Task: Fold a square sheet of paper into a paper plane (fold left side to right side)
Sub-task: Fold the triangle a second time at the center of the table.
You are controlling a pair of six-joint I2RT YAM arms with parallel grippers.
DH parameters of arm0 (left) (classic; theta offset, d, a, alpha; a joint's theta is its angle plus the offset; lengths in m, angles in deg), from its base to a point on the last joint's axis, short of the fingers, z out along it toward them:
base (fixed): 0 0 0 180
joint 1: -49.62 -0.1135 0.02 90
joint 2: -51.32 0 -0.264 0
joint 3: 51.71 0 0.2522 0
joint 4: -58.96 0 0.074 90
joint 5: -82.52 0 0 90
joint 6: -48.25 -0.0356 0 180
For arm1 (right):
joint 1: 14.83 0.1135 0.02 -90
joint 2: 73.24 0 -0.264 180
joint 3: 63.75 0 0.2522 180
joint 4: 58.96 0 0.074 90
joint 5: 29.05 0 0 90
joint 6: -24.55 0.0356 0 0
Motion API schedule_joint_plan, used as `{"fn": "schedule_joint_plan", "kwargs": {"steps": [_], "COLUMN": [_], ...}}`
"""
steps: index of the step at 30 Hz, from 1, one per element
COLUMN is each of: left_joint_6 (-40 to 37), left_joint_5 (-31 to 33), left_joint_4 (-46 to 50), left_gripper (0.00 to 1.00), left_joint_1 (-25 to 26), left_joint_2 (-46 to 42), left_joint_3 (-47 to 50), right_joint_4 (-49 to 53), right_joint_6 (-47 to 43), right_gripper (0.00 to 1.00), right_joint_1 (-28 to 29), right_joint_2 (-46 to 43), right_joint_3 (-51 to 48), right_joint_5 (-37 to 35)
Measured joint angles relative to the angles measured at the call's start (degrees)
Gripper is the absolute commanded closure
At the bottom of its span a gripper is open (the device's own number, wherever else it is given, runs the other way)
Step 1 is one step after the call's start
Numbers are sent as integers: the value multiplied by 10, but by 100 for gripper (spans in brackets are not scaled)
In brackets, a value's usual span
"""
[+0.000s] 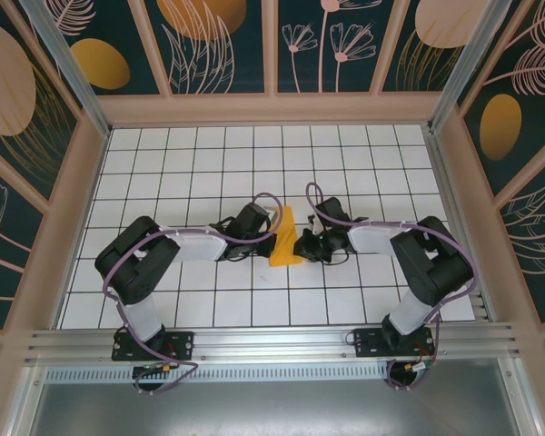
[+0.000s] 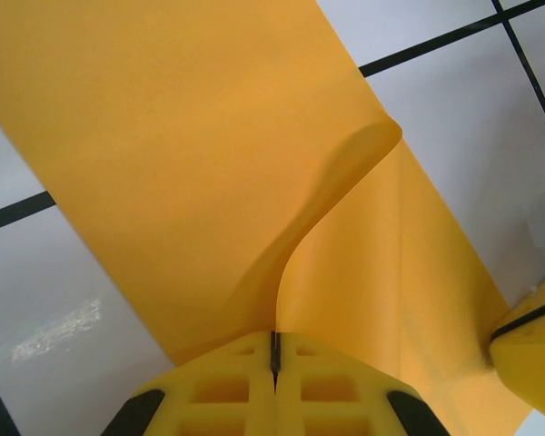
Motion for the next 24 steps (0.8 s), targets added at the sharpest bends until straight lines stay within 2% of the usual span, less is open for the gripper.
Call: {"fn": "schedule_joint_plan", "kwargs": {"steps": [9,24], "left_joint_6": [0,0], "left_joint_5": [0,-2], "left_joint_4": [-1,-1], "left_gripper": [100,100], "left_joint_1": [0,0], "left_joint_2": [0,0], "left_joint_3": [0,0], "right_joint_4": [-11,-51], "right_joint_6": [7,16], "right_gripper": [89,90], "right_joint_1": [-1,-1], "right_joint_2": [-20,77], "right_joint_3": [28,95], "right_joint_5": [1,3]}}
